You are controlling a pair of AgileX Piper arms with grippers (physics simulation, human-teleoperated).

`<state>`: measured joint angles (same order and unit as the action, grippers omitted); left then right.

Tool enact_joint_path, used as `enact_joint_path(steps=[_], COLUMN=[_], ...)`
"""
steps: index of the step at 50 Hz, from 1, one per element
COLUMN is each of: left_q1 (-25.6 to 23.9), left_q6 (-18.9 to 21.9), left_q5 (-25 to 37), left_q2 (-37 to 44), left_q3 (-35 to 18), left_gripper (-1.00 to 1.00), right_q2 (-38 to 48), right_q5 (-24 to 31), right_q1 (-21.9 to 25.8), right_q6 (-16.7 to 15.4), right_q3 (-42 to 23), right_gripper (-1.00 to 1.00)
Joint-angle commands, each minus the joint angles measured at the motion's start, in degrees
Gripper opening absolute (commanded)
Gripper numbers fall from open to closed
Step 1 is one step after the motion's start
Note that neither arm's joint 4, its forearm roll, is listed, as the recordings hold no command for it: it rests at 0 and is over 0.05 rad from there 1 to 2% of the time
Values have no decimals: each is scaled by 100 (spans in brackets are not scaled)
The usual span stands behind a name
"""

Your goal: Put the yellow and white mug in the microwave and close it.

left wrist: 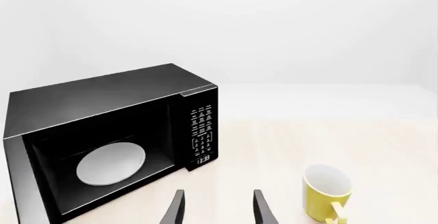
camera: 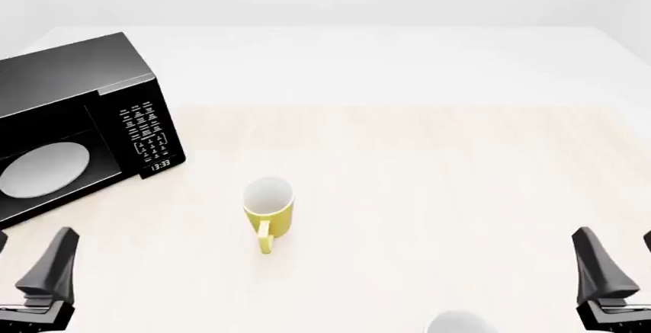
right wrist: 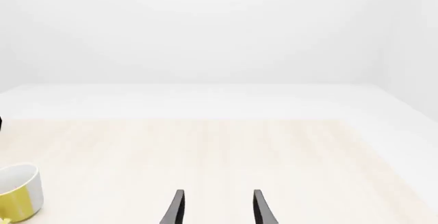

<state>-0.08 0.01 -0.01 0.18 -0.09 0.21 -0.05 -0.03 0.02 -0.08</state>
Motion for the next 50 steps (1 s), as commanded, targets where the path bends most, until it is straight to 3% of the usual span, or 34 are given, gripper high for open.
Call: enact_joint_path(steps=[1, 22, 40, 41, 50], left_q1=[-29, -267, -1015, -1134, -1376], left_q6=[-13, 69, 263, 105, 97], left_q5=[26, 249, 1139, 1287, 1681], left_q2=[40, 6, -13, -11, 261], left_q3=[-26, -200, -851, -985, -1403], left_gripper=[100, 100, 100, 100, 100], right_q2=[44, 47, 52, 51, 52], right_q5=[-10, -11, -13, -13, -13], right_q1=[-7, -8, -8, -8, -8], right_q6=[3, 1, -1, -1, -2], right_q3=[-16, -16, -15, -15, -15], right_gripper=[100, 100, 100, 100, 100])
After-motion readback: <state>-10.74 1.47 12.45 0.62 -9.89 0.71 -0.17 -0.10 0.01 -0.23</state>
